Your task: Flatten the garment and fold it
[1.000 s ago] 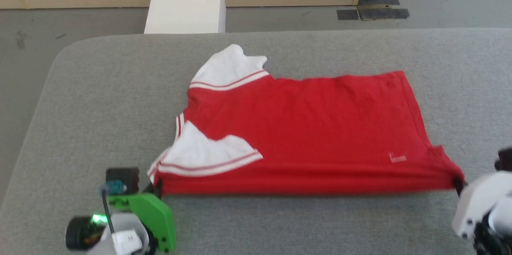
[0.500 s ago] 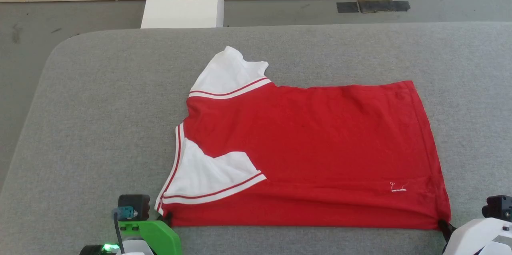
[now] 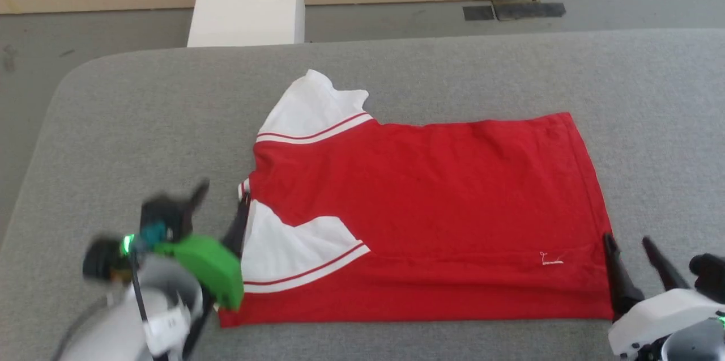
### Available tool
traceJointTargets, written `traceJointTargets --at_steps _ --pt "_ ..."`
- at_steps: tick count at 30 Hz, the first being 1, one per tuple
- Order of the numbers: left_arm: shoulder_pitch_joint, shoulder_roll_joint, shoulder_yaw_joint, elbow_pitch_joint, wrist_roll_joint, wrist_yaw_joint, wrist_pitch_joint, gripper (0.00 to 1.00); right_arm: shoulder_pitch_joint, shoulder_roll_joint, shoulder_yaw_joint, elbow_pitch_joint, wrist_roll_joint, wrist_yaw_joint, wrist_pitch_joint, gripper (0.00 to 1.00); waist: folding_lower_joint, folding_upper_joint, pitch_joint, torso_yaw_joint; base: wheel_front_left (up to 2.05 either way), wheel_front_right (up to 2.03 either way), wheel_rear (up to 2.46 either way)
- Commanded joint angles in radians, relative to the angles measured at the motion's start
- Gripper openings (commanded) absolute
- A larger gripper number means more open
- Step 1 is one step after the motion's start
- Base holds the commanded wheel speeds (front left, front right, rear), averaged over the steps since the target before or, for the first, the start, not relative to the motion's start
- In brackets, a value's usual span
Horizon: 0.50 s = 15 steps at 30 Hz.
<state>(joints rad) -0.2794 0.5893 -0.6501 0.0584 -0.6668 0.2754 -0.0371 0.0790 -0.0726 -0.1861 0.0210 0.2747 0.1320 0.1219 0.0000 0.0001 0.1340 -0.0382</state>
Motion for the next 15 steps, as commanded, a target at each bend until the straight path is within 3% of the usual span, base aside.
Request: traceJointTargets --at_steps 1,8,15 --pt "-0.061 0.011 0.003 0.005 0.024 -0.031 -0.017 1.00 -0.024 -0.015 0.013 -0.015 0.010 -0.001 -0.033 1.00 0.0000 -0.0001 0.025 -0.016 0.00 0.00 0.00" --pt "-0.368 0.015 -0.001 0.130 0.061 -0.199 0.013 1.00 -0.114 -0.078 0.115 -0.078 0.013 -0.001 -0.136 1.00 0.0000 -0.0001 0.148 -0.073 0.00 0.00 0.00" --pt "-0.635 0.004 0.003 0.304 0.039 -0.306 0.162 1.00 -0.224 -0.093 0.197 -0.099 0.016 -0.001 -0.178 1.00 0.0000 -0.0001 0.277 -0.145 0.00 0.00 0.00"
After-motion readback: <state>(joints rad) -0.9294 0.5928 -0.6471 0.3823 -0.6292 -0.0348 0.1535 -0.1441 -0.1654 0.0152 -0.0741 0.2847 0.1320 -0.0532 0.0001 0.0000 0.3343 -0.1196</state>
